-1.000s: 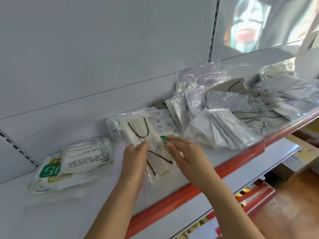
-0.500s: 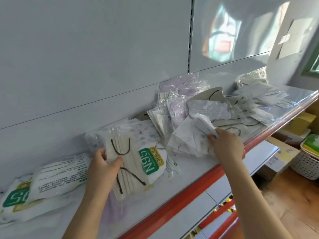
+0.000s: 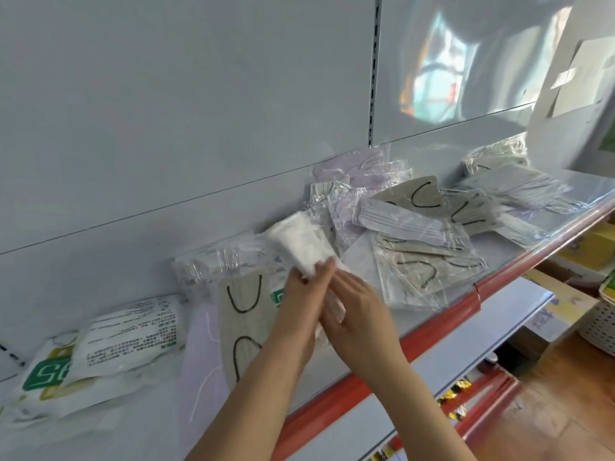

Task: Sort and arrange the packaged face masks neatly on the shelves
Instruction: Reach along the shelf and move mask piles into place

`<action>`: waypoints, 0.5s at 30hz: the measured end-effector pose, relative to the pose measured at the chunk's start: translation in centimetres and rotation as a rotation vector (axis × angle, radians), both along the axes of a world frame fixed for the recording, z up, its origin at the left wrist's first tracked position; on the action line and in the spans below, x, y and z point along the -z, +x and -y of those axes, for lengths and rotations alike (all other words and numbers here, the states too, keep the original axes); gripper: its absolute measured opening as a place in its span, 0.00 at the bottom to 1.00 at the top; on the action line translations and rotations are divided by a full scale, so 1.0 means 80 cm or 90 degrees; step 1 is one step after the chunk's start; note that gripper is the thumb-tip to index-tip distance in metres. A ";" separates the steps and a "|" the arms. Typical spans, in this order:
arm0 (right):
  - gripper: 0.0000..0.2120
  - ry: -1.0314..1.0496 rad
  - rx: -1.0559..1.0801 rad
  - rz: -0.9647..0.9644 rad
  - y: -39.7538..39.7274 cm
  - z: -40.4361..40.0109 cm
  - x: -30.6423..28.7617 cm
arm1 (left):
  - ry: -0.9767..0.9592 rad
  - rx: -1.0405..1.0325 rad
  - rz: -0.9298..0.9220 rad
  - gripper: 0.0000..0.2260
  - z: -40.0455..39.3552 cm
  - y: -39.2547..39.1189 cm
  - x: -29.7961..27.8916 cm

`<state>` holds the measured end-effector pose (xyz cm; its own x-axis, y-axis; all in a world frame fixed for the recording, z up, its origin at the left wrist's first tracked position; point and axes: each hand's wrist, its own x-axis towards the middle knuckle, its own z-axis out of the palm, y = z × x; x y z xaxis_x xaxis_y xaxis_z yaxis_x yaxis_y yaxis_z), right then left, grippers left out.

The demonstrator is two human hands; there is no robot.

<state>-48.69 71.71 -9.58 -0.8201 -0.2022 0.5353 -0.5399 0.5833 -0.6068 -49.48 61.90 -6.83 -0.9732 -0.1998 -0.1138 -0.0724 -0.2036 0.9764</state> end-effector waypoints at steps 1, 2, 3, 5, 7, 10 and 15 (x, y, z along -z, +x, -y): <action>0.20 -0.017 -0.050 0.024 -0.003 -0.006 0.005 | 0.019 -0.056 0.018 0.14 0.006 -0.004 0.003; 0.20 -0.035 -0.043 0.041 -0.008 -0.015 0.010 | 0.023 -0.086 0.035 0.10 0.014 -0.006 0.007; 0.21 -0.039 0.013 0.047 -0.014 -0.029 0.016 | 0.022 -0.103 0.048 0.08 0.023 -0.007 0.010; 0.22 0.040 0.177 0.095 -0.029 -0.060 0.024 | 0.021 -0.114 0.056 0.06 0.037 -0.006 0.014; 0.25 0.152 0.259 0.193 -0.048 -0.087 0.027 | 0.019 -0.118 0.053 0.06 0.044 -0.002 0.015; 0.30 0.228 0.297 0.261 -0.083 -0.121 0.025 | 0.010 -0.107 0.044 0.07 0.049 0.005 0.016; 0.48 0.294 0.284 0.253 -0.091 -0.111 0.010 | 0.016 -0.086 0.031 0.07 0.049 0.014 0.019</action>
